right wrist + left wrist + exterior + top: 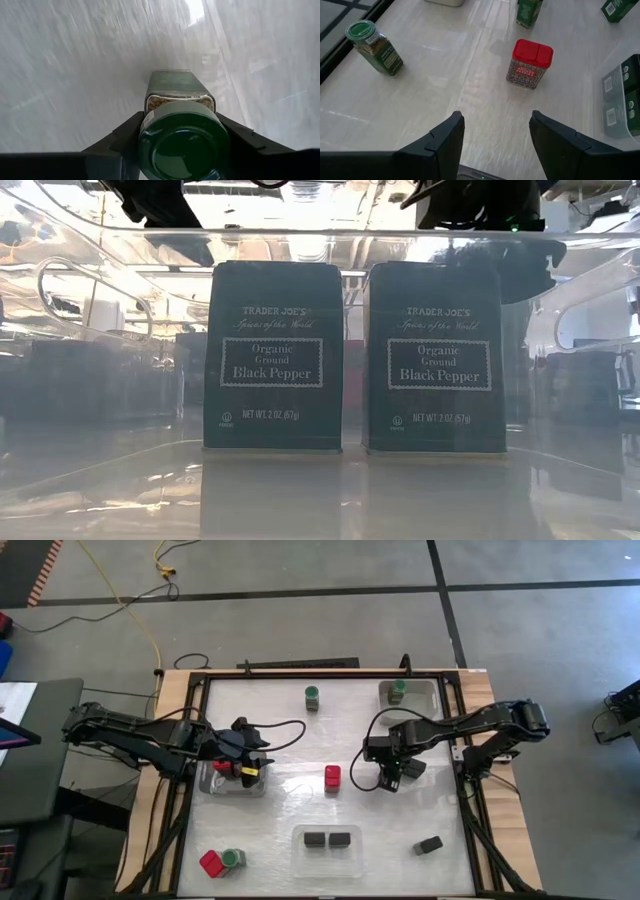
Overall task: Sort spices by type
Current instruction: Put the bottom right green seasoning bottle into the grey bin
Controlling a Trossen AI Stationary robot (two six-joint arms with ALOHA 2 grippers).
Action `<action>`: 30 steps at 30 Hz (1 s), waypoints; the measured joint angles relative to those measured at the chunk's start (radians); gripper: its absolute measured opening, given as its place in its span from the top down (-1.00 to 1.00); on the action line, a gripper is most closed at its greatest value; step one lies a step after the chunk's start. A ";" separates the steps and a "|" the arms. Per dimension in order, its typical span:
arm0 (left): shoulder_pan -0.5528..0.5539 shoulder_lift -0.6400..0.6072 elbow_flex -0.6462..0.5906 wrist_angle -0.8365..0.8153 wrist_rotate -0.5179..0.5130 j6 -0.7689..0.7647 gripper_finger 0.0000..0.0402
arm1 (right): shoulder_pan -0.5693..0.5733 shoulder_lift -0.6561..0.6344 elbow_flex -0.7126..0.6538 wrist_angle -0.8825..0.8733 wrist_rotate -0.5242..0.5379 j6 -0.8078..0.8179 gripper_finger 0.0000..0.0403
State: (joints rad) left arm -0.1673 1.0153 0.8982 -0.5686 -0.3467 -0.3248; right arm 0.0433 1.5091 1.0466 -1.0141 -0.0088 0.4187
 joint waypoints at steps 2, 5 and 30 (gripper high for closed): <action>0.000 0.000 0.000 0.001 0.000 0.000 -0.07 | 0.000 0.000 0.000 -0.003 0.001 0.002 -0.09; 0.000 0.000 0.000 0.002 0.000 0.000 -0.07 | 0.000 0.000 0.000 -0.003 0.011 0.141 -0.09; 0.028 0.000 0.000 0.003 0.000 0.067 -0.07 | -0.459 -0.227 0.184 -0.290 0.065 -0.550 -0.09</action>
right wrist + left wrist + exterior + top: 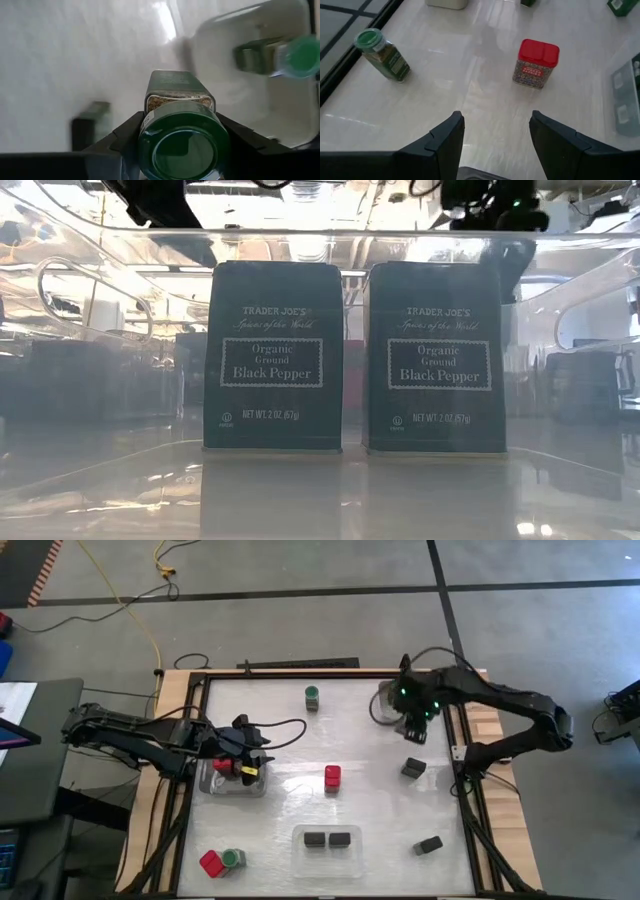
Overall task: Sort spices by type
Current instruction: Put the bottom right green seasoning bottle into the grey bin
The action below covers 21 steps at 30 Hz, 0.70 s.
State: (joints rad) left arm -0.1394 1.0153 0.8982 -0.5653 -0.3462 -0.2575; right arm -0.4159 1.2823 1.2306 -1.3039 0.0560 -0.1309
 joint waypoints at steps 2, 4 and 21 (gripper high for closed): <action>0.015 0.000 0.000 0.000 0.000 0.000 -0.07 | -0.040 0.043 0.027 -0.010 0.019 -0.081 -0.09; 0.029 0.000 0.000 0.000 0.000 0.000 -0.07 | -0.068 0.093 0.051 -0.014 0.046 -0.168 -0.09; 0.055 0.000 0.000 -0.001 0.000 -0.012 -0.07 | -0.288 0.261 0.104 -0.034 0.150 -0.475 -0.09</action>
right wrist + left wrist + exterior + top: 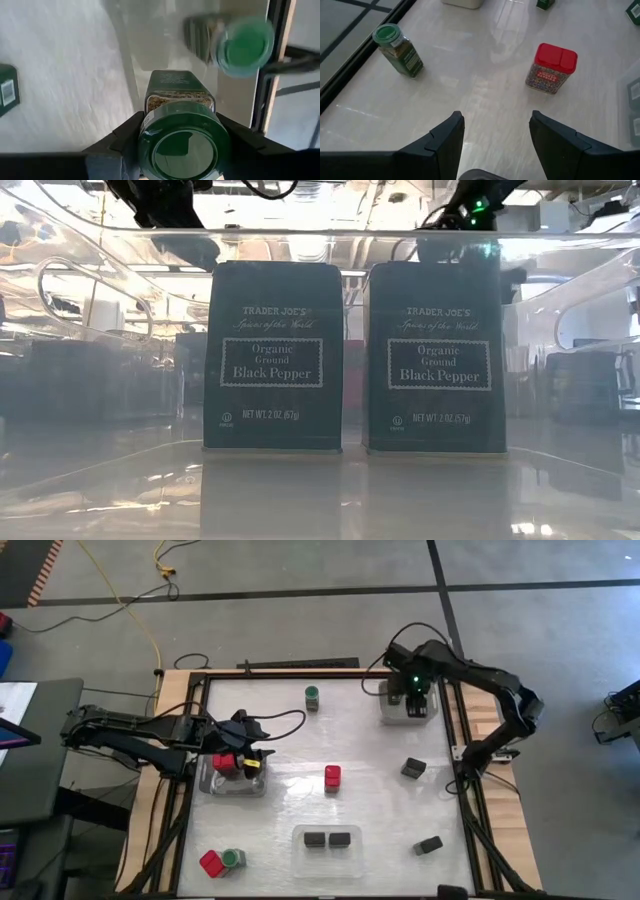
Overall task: Sort spices by type
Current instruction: Put the bottom right green seasoning bottle into the grey bin
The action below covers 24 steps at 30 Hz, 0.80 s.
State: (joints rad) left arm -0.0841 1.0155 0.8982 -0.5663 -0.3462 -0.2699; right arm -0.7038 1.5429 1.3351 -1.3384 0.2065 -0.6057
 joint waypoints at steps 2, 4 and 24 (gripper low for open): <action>0.000 0.000 0.000 0.000 0.000 0.000 -0.07 | -0.031 0.000 -0.012 0.008 -0.011 -0.007 -0.09; 0.000 0.000 0.000 -0.001 0.000 0.000 -0.07 | -0.052 0.000 -0.034 0.017 -0.010 -0.033 -0.09; 0.000 0.000 0.000 0.000 0.000 0.015 -0.07 | -0.199 0.000 -0.134 0.247 -0.033 -0.271 -0.09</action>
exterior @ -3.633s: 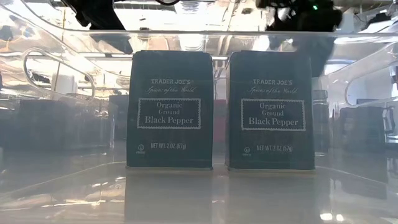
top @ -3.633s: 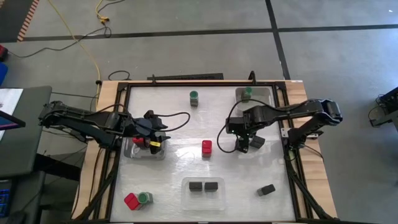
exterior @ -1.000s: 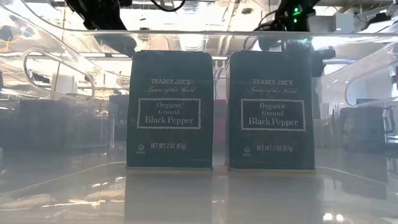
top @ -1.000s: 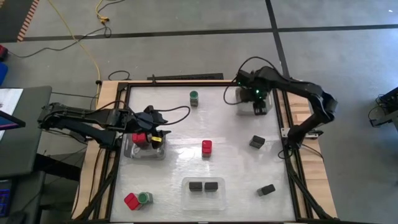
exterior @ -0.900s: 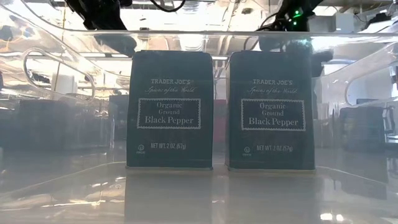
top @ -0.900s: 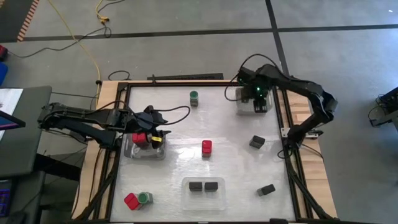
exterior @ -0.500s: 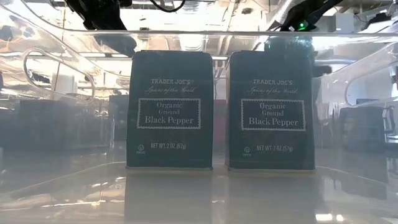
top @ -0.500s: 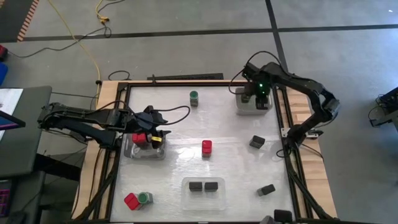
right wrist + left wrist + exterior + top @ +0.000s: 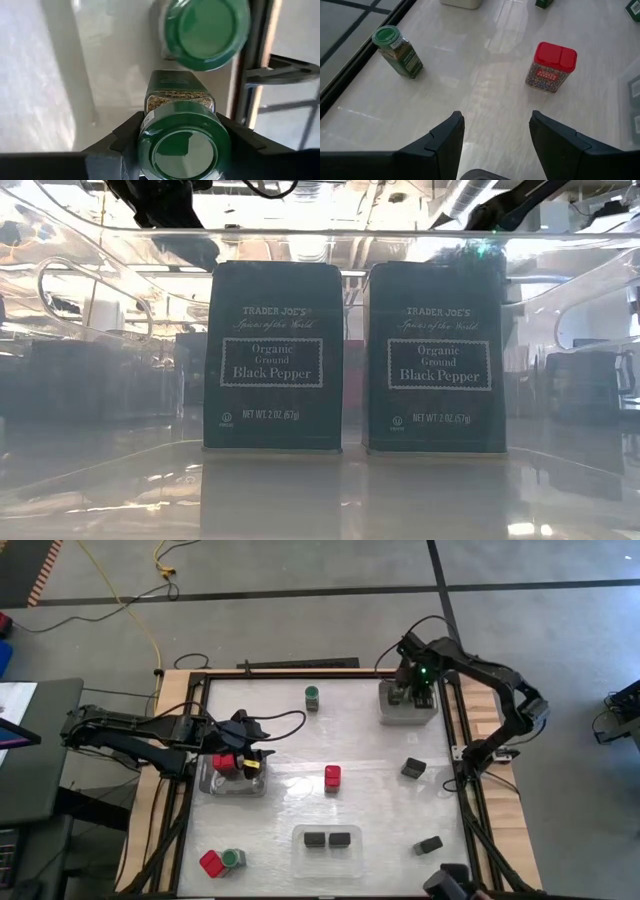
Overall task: Sort spices by type
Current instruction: Put the bottom right green seasoning bottle into the grey bin
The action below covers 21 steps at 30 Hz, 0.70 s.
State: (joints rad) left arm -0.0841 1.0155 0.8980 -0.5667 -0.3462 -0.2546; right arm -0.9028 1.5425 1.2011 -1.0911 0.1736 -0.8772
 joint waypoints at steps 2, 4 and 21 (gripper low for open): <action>0.000 0.000 0.000 0.000 0.000 -0.008 -0.07 | -0.012 0.000 0.000 0.001 -0.035 -0.018 -0.09; 0.000 0.000 0.000 0.000 0.000 -0.012 -0.07 | -0.021 0.000 0.000 0.006 -0.050 -0.017 -0.09; 0.000 0.000 0.000 0.000 0.000 -0.019 -0.07 | -0.037 0.000 -0.082 0.100 -0.069 -0.022 -0.09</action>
State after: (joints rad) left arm -0.0845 1.0153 0.8980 -0.5663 -0.3458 -0.2737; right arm -0.9393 1.5425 1.1194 -0.9912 0.1047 -0.8989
